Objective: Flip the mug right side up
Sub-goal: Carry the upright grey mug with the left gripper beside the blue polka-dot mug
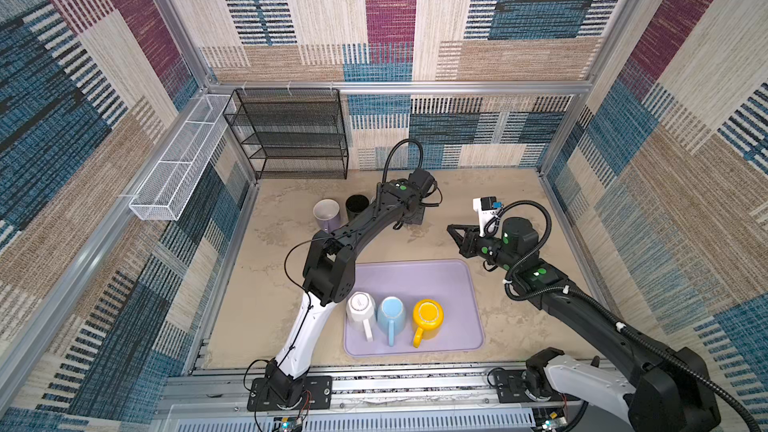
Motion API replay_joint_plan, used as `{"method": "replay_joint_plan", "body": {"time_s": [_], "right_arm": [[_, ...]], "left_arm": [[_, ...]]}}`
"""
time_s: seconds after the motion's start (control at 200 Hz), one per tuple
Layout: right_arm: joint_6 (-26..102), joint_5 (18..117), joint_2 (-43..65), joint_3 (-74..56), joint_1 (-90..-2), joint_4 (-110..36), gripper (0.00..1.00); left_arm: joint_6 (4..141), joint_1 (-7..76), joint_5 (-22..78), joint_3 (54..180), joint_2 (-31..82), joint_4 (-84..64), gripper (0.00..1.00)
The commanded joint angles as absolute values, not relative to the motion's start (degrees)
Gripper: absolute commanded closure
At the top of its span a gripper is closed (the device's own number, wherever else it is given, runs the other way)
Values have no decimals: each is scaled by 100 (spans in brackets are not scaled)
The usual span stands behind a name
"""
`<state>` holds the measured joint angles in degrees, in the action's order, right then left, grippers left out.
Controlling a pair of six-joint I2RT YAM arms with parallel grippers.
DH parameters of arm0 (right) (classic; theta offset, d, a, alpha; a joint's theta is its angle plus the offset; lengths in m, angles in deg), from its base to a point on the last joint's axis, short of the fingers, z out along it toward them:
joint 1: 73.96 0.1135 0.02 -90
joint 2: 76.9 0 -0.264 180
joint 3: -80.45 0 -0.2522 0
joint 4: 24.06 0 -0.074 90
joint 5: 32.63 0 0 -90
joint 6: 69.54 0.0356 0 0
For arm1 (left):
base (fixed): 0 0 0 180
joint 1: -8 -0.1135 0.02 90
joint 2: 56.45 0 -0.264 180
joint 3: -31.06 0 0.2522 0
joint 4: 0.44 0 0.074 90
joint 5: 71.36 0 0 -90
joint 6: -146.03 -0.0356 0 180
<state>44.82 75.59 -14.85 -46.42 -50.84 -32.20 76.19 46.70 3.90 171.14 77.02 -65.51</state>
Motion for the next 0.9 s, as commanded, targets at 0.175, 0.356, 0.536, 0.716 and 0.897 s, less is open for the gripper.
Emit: {"method": "replay_joint_plan", "body": {"time_s": [0.175,0.356,0.536,0.716,0.897], "right_arm": [[4424,7542,-1467,-4640,-5085,-3167,86],[4412,7553,-1473,-4650,-5092,-3185,86],[4420,7546,-1502,-4650,-5090,-3191,86],[4404,7550,-1486,-4642,-5088,-3209,86],[4401,7590,-1451,-4629,-5085,-3220,83]], "left_arm": [[7598,4670,159,17244,7790,-6372,100],[7594,4651,150,17284,7855,-6382,100],[7581,4654,175,17317,7920,-6379,100],[7561,4658,211,17338,7967,-6394,100],[7562,4658,236,17365,7989,-6410,100]]}}
